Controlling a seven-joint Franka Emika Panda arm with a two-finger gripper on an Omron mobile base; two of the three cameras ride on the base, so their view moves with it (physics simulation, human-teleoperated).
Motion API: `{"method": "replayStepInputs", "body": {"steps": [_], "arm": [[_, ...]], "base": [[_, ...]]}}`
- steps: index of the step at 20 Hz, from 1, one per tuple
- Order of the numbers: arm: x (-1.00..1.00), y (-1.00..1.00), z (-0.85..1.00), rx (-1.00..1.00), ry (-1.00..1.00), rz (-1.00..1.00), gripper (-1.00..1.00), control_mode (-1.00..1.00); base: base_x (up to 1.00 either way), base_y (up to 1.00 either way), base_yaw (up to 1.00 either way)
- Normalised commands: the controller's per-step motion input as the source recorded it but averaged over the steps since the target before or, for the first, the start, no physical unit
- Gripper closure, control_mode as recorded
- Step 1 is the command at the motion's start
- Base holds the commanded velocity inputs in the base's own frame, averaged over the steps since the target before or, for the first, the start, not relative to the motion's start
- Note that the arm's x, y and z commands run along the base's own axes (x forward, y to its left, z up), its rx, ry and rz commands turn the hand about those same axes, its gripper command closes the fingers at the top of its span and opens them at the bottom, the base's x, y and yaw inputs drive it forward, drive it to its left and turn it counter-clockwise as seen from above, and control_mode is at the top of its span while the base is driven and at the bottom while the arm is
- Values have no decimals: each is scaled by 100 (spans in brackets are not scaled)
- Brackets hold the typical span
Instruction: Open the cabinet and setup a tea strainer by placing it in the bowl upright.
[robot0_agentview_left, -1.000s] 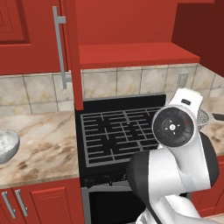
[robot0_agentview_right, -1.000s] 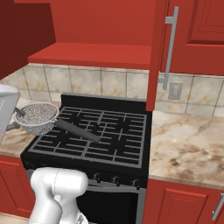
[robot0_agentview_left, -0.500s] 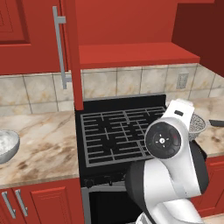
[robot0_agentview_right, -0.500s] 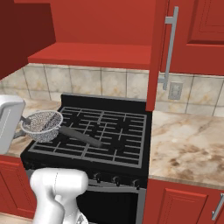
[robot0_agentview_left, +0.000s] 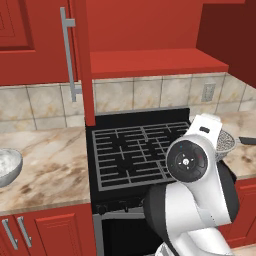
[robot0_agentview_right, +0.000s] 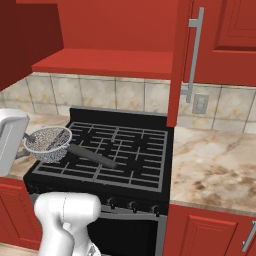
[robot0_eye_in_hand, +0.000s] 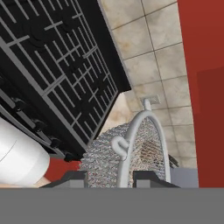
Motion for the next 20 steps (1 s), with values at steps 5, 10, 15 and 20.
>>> {"method": "replayStepInputs", "body": {"steps": [5,10,15,20], "arm": [[-3,0,0,0,0,0,100,100],[0,0,0,0,0,0,100,100],[0,0,0,0,0,0,100,100],[0,0,0,0,0,0,100,100]], "base": [[-17,0,0],[-47,2,0],[-46,28,0],[-34,65,0]]}}
